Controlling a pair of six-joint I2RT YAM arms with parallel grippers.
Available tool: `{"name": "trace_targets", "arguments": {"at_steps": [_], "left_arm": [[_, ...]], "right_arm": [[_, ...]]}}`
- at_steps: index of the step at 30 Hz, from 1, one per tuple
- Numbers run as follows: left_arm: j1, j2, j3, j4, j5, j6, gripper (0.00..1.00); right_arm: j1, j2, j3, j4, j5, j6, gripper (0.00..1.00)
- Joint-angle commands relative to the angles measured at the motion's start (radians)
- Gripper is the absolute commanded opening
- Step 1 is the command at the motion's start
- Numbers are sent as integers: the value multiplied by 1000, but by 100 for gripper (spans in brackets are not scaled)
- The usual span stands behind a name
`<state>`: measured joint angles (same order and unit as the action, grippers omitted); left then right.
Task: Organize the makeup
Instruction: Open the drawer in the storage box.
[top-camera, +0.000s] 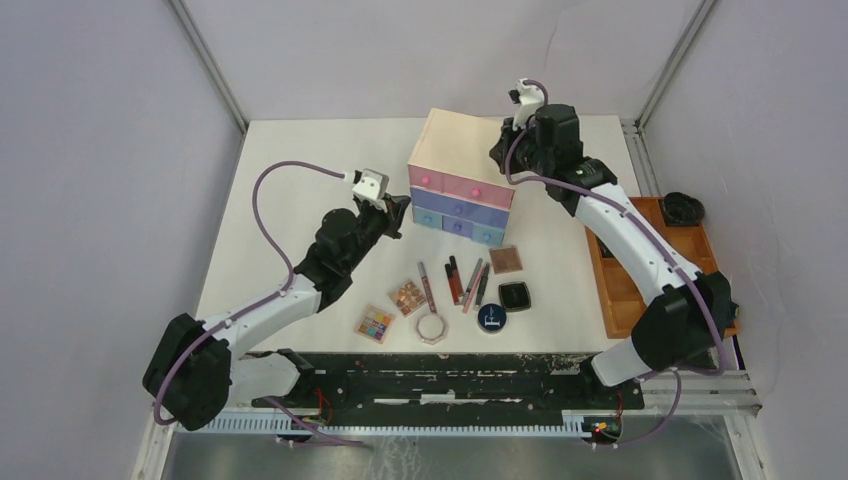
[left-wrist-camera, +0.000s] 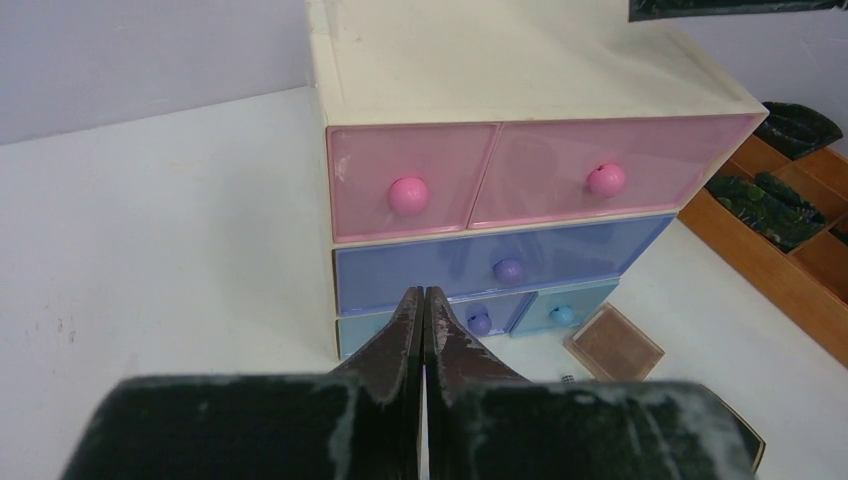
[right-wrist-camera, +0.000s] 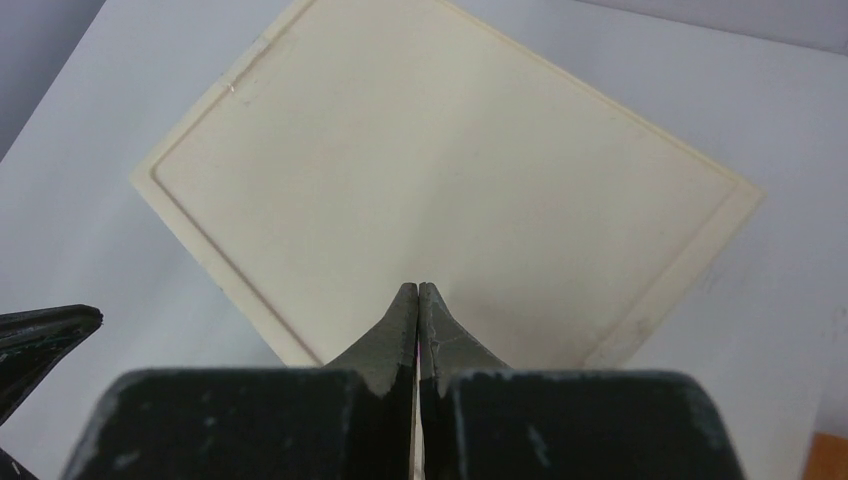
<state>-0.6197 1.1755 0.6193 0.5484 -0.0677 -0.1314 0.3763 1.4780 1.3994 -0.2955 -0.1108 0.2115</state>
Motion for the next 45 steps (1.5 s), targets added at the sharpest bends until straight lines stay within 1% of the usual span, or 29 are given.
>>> {"name": "trace_targets", "arguments": {"at_steps": [1, 4, 7, 9, 10, 12, 15, 18, 23, 25, 29, 37, 45], "left_arm": [[-6, 20, 51, 35, 10, 34, 3], [-8, 31, 45, 51, 12, 29, 10], [-11, 52, 43, 64, 22, 23, 15], [-14, 69, 51, 65, 38, 21, 20], [-15, 77, 57, 65, 45, 22, 24], [-20, 93, 66, 72, 56, 27, 34], [-29, 110, 78, 88, 62, 31, 38], [-33, 123, 94, 87, 58, 33, 38], [-35, 139, 108, 83, 39, 36, 39], [-37, 147, 112, 90, 29, 44, 42], [-37, 181, 124, 117, 19, 79, 42], [-38, 265, 210, 90, -39, 143, 41], [-37, 295, 241, 95, -83, 139, 40]], "right_arm": [[19, 34, 40, 90, -56, 5, 1], [22, 49, 8, 130, -66, 4, 1], [22, 63, -8, 137, -75, -2, 1], [23, 66, -28, 143, -70, -7, 1], [23, 64, -38, 149, -65, -9, 1], [24, 59, -64, 155, -50, -12, 1], [25, 56, -99, 164, -20, -11, 1], [26, 62, -131, 162, 29, -7, 1], [24, 64, -175, 176, 52, 3, 1], [25, 61, -185, 179, 54, 6, 1], [25, 57, -194, 179, 54, 9, 1], [27, 57, -205, 180, 49, 12, 1], [25, 56, -215, 179, 51, 9, 1]]}}
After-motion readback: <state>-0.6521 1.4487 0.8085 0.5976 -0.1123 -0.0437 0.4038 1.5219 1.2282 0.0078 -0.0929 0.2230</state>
